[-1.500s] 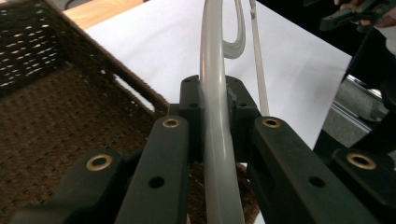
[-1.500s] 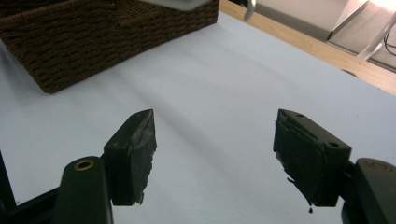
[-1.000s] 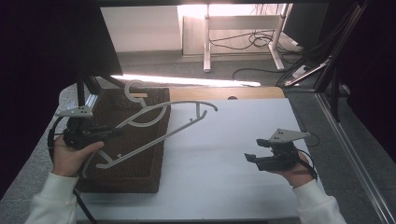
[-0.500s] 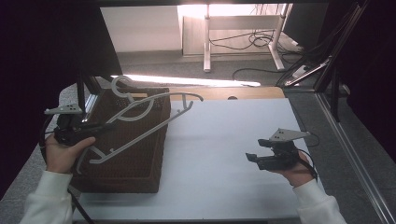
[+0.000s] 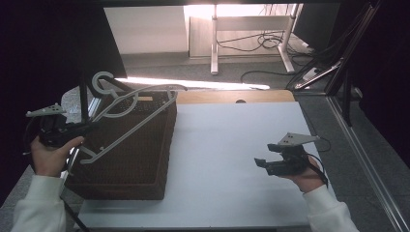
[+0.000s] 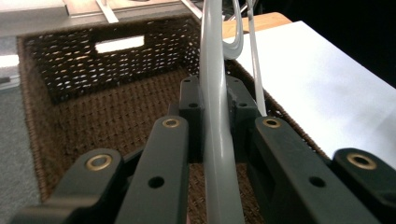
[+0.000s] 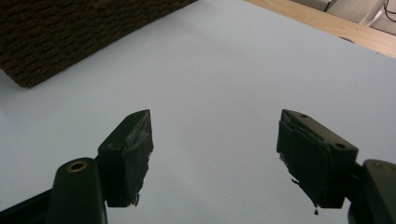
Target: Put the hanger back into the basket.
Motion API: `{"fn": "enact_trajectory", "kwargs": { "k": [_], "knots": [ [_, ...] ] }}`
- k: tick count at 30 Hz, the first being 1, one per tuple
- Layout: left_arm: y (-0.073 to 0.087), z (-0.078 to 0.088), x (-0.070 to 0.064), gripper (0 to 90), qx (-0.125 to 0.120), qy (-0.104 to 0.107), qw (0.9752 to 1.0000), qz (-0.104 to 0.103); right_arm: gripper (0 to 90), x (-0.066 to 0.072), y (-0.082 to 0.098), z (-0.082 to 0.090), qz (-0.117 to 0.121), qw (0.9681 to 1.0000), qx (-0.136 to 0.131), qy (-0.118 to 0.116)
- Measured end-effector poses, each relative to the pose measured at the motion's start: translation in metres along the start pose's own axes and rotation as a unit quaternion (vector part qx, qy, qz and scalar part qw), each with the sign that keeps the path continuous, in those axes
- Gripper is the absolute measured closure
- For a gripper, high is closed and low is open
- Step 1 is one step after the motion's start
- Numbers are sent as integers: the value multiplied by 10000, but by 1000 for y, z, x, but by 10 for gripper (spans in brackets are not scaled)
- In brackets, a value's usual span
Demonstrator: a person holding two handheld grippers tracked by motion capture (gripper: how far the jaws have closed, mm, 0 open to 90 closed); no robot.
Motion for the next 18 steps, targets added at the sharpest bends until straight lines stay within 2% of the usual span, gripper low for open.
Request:
{"fn": "enact_trajectory", "kwargs": {
  "k": [2,10,18],
  "knots": [
    [2,-1,5,806,-10,-38,10000,30,266,-1,-2,1,11,9999,-67,83],
    [9,-5,25,806,-106,-161,9995,245,266,-4,-2,2,5,9998,-115,172],
    [17,-9,38,805,-141,-259,9988,385,266,-7,-2,2,-38,9996,-132,231]
  ]
}}
Point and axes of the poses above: each handheld gripper's, and its own axes: z roughly backward along the jaws, y roughly out of its underside, x roughly to its left, the point moved 10 cm from there along -z, roughly forward along the jaws, and after that the axes turned 15 degrees about x, right-handed, at the moved point
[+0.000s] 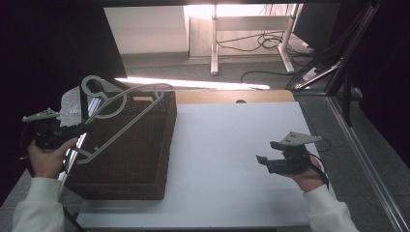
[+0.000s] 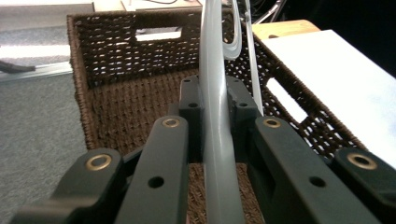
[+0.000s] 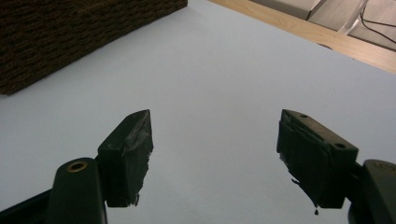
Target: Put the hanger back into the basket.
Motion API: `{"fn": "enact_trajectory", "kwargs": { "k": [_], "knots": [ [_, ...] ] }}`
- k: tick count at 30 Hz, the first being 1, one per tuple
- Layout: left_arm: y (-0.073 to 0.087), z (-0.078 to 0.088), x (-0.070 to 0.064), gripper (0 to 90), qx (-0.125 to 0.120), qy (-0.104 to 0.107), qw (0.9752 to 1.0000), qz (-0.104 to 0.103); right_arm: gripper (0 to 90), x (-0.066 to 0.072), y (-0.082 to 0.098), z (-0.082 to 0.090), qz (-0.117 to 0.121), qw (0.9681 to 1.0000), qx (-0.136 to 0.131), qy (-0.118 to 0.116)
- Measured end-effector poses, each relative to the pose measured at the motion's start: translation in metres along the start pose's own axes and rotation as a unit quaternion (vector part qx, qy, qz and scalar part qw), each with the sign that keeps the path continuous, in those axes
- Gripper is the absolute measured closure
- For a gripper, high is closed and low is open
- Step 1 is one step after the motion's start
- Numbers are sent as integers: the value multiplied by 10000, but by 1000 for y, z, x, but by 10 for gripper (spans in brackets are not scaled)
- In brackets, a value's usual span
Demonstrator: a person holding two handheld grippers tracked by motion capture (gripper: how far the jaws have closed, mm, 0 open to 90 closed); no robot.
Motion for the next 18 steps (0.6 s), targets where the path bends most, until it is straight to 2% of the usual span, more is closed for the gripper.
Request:
{"fn": "enact_trajectory", "kwargs": {
  "k": [5,12,18],
  "knots": [
    [3,-4,6,805,-25,-79,10000,56,266,1,1,-2,50,10000,52,4],
    [6,-9,10,805,2,-127,9999,-47,266,-1,2,-2,45,10000,53,54],
    [9,-18,11,804,134,-182,9997,-133,266,-1,3,-3,77,9999,79,79]
  ]
}}
Point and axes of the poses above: each handheld gripper's, and its own axes: z roughly backward along the jaws, y roughly out of its underside, x roughly to its left, the point moved 10 cm from there along -z, roughly forward along the jaws, and after that the axes turned 15 degrees about x, right-handed, at the moved point
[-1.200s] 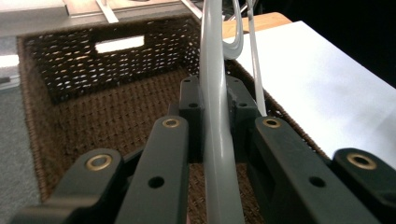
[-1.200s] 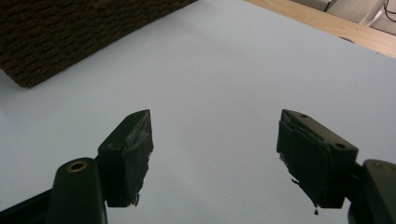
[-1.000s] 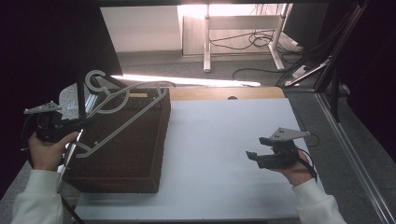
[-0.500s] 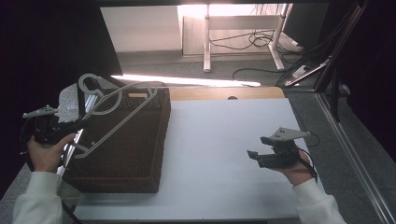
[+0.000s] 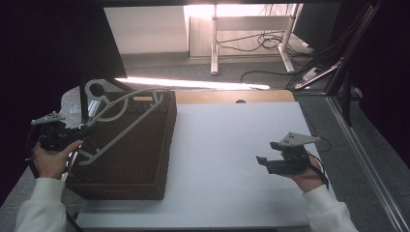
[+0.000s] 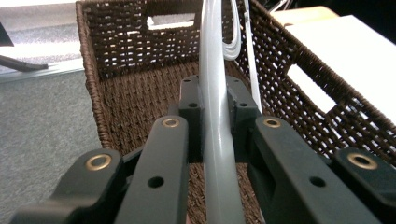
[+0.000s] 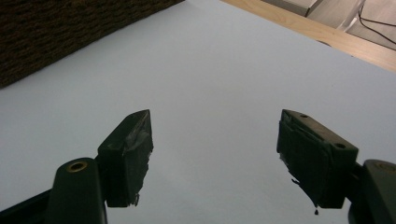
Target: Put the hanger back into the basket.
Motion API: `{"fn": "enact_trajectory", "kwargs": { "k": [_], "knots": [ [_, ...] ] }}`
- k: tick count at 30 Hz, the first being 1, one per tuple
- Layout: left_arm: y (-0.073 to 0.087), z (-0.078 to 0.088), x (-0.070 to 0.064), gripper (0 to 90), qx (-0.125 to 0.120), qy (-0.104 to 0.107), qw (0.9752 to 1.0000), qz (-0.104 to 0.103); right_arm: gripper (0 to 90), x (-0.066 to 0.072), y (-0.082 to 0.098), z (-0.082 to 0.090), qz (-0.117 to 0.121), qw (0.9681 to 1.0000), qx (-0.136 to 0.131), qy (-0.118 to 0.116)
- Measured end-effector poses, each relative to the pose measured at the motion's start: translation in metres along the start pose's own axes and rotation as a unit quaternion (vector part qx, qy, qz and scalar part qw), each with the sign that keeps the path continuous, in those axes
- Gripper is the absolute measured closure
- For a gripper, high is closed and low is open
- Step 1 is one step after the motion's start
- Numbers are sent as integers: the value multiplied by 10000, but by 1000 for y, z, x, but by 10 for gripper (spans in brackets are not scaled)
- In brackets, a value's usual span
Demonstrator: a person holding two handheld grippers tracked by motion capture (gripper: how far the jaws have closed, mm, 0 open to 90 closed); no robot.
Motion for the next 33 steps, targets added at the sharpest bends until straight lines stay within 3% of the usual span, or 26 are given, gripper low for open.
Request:
{"fn": "enact_trajectory", "kwargs": {
  "k": [6,7,9,10,13,21,33],
  "knots": [
    [5,-9,4,801,67,29,10000,24,266,-1,0,0,-10,10000,5,17],
    [7,-12,3,754,139,150,9998,-33,266,-1,0,0,-12,10000,5,17],
    [10,-16,7,539,273,-217,9993,-108,266,-1,1,1,-7,10000,10,11],
    [10,-16,6,465,262,-229,9993,-105,267,-1,1,1,1,10000,16,18],
    [5,-11,0,352,131,-143,9998,-102,266,-1,1,1,-7,10000,17,19],
    [2,-8,-28,333,172,98,9991,-371,265,-1,1,0,26,10000,51,12],
    [6,-13,-67,328,322,508,9971,-462,262,-3,2,3,19,10000,32,1]
  ]
}}
Point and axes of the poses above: each handheld gripper's, and its own axes: z roughly backward along the jaws, y roughly out of its underside, x roughly to its left, the point moved 10 cm from there along -z, roughly forward along the jaws, and after that the axes turned 15 degrees about x, right-handed, at the moved point
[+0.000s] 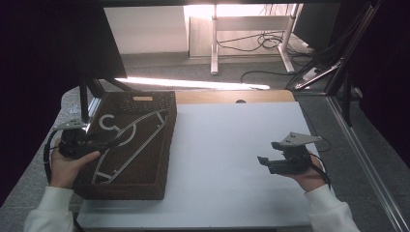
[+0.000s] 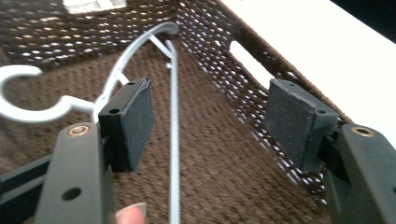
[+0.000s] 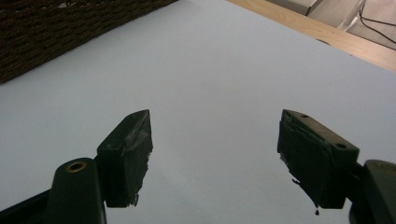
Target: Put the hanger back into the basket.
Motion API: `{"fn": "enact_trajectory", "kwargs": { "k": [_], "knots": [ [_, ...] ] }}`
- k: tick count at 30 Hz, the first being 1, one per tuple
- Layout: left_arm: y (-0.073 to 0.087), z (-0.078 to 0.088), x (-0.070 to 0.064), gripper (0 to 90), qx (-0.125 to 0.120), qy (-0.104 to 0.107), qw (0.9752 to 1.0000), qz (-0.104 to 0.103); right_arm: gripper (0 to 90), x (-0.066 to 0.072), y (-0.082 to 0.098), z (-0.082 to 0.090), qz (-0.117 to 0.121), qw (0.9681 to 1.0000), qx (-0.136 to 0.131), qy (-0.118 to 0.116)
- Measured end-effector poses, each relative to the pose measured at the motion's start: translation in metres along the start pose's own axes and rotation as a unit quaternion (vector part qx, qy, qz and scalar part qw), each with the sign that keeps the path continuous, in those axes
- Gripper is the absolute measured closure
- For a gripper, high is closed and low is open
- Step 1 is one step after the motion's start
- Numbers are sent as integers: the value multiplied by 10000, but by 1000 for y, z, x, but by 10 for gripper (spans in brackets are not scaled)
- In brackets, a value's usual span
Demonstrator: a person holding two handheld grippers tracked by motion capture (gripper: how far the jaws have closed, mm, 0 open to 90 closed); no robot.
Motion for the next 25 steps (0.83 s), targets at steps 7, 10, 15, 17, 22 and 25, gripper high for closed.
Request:
{"fn": "enact_trajectory", "kwargs": {
  "k": [7,10,15,17,22,25],
  "knots": [
    [7,-7,-21,326,-92,264,9996,92,261,-2,-1,3,-17,10000,-50,34],
    [9,-11,-27,326,-100,330,9994,85,260,-1,-1,3,-8,10000,-52,36],
    [10,-15,-35,325,-92,372,9993,43,260,-2,-1,3,-8,10000,-49,46],
    [10,-16,-37,325,-85,371,9993,43,259,-2,-1,3,-9,10000,-50,54],
    [12,-20,-37,326,-54,329,9994,40,258,-2,-1,3,2,10000,-49,68],
    [13,-21,-37,326,-63,330,9994,72,254,-3,0,3,1,9999,-57,86]
  ]
}}
Point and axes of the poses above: each handheld gripper's, and its own axes: z roughly backward along the jaws, y roughly out of its underside, x roughly to its left, the point moved 10 cm from there along -z, roughly forward along the jaws, and after that the axes turned 15 degrees about x, right-handed, at the moved point
